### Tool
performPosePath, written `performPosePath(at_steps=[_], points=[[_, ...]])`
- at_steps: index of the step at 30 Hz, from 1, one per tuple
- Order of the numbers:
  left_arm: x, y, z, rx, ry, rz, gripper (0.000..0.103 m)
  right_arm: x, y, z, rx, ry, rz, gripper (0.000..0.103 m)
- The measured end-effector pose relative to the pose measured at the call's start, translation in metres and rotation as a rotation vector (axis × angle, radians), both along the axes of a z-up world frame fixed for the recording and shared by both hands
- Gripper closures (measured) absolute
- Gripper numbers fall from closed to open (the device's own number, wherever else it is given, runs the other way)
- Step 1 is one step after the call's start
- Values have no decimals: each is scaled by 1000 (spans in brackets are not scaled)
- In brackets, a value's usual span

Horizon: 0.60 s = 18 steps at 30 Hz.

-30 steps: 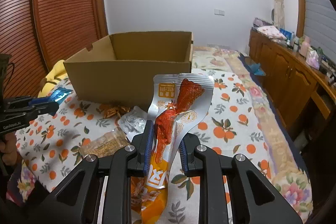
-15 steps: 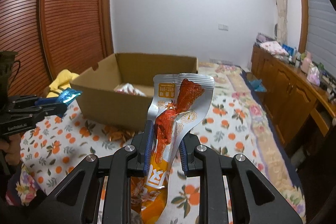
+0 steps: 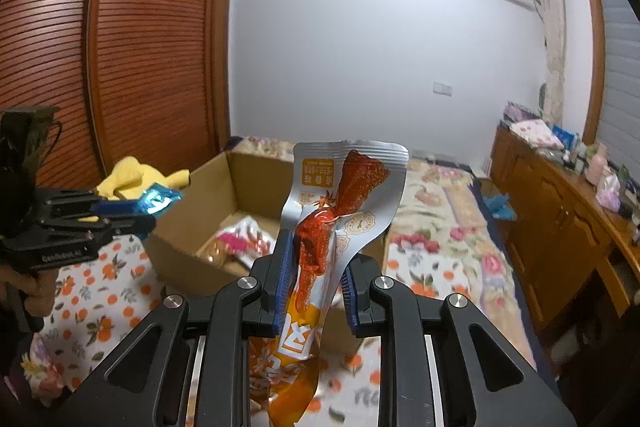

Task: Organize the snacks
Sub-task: 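Lift both held snacks and carry them over the box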

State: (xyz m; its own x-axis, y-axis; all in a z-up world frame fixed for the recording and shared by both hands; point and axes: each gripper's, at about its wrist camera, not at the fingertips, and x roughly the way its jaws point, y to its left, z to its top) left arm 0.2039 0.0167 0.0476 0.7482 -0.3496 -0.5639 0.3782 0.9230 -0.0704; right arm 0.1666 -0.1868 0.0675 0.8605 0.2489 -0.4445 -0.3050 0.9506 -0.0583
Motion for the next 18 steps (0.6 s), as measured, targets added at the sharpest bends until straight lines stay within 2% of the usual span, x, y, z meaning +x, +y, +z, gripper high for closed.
performPosePath(at_steps=[11,18], points=[[54,-3,-11,18,24,14,80,55,13,6,-19,-29,40,83],[74,-8,-24,34,50,21,80,89,19,-6,-35,-16,56,83]])
